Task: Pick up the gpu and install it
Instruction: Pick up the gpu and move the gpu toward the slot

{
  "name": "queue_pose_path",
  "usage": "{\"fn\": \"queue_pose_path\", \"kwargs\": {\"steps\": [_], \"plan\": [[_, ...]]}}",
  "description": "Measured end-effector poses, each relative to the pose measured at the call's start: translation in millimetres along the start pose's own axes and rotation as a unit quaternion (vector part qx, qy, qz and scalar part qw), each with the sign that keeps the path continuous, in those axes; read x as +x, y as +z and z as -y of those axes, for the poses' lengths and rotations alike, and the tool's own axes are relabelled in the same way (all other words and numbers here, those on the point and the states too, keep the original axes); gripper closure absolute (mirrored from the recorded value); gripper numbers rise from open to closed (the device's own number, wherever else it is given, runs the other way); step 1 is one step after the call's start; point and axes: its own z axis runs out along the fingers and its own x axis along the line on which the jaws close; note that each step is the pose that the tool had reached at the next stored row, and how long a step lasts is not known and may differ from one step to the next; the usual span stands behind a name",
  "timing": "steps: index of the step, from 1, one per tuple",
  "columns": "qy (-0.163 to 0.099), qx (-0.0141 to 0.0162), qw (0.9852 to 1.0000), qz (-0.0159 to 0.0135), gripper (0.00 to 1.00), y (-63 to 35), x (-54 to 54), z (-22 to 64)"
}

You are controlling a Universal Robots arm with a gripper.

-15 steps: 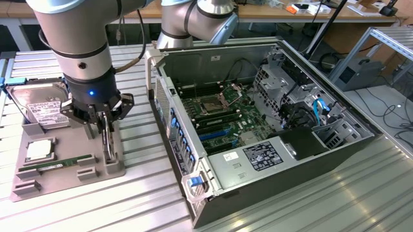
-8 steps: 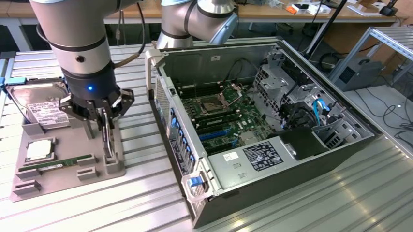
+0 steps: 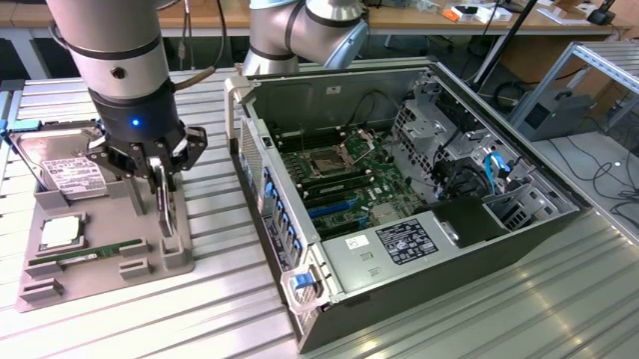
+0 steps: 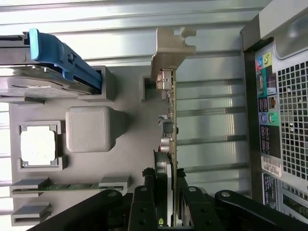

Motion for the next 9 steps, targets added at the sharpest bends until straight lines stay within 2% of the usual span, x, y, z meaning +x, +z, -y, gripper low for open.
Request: {"fn": "queue_pose_path", "kwargs": {"steps": [9], "plan": [[0.000, 0.0000, 1.0000, 0.0000, 0.73, -18.6, -0.5, -0.9]]}}
